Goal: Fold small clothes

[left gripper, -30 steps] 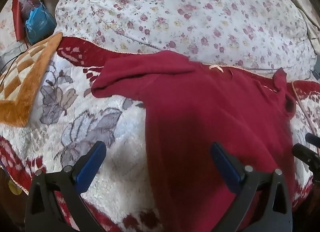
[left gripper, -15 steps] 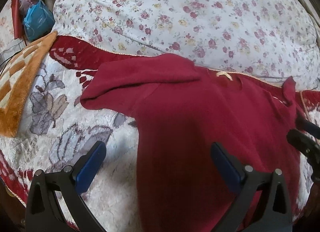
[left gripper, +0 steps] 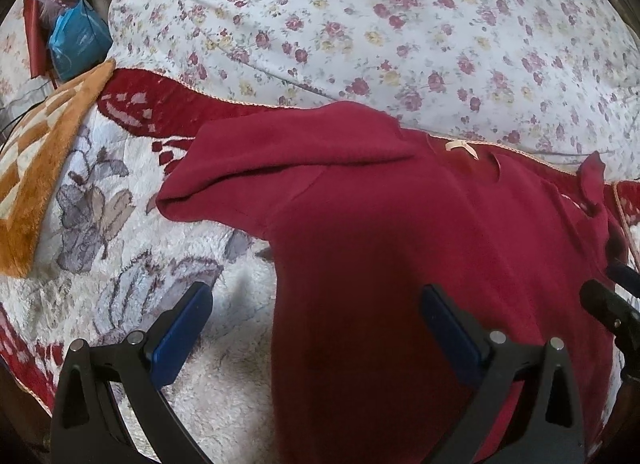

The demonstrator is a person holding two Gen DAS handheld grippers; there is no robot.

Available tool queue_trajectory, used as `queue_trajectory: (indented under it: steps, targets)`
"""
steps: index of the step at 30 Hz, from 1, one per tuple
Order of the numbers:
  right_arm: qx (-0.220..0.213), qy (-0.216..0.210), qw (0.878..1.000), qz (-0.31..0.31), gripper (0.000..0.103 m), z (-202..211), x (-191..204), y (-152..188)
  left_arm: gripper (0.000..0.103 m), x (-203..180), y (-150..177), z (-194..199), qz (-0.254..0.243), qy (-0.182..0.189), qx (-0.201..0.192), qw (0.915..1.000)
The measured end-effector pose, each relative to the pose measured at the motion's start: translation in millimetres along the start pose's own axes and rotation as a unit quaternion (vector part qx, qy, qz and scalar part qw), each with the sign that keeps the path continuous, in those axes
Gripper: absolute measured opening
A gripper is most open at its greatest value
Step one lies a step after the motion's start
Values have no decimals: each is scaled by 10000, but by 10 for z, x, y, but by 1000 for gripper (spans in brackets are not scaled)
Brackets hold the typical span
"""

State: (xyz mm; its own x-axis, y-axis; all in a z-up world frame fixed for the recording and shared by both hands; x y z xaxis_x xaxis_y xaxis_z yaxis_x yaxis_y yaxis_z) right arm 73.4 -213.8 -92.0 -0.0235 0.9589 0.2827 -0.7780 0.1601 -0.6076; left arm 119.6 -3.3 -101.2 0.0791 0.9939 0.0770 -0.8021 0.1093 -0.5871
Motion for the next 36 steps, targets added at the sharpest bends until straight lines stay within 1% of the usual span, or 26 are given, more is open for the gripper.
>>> queue_trajectory:
  steps: [4,7,8,10,14,16,18,20,21,25,30,36]
  targets:
    - [-22,4,10000,48,101,13,43,8,103,16,-4,76,-9,39,-74,10000]
    - [-90,22,9999,117,101,48,72,-14,103,1,-38,117,-104,177,61,9998]
    - [-110,22,9999,115,101,54,69,-20,103,3,-73,150,-119,212,43,9997]
    - [-124,-2,9999,92,101,67,68,-21,103,28,-156,209,-109,159,-59,9998]
    - [-107,-1,9999,62,101,43,58,-23,103,57,-272,148,243,271,-115,9993]
    - [-102,3,9999,73,101,23,57,-15,103,49,-261,66,331,259,-152,9990]
    - [-109,13,9999,71,101,11,53,-16,103,43,-217,-32,391,211,-92,9990]
    - [-69,28,10000,66,101,-39,39,-14,103,19,-175,-127,372,256,88,9989]
    - [-39,31,10000,57,101,-68,31,-12,103,12,-170,-146,351,272,117,9989]
    - [71,91,9999,51,101,-164,-11,5,103,24,-176,-134,142,63,58,9999]
    - [47,73,10000,-12,101,-154,-51,-7,103,-5,-162,-164,-6,-4,101,9999]
    - [45,81,10000,-11,101,-138,-57,-2,103,-5,-160,-136,-38,-43,46,10000]
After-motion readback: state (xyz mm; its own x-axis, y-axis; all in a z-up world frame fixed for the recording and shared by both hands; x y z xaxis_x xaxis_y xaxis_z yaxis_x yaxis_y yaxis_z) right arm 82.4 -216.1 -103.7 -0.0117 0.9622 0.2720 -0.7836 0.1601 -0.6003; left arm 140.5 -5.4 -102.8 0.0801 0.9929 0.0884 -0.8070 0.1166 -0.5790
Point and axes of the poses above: each gripper's, at about its wrist camera, not at the fingertips, and z roughly against the way its jaws point, x to its left, y to its underside, the point moved 10 cm from there along -z, roughly the way its jaws point, and after that the axes turned 10 degrees about -z, right-handed, at the moved point
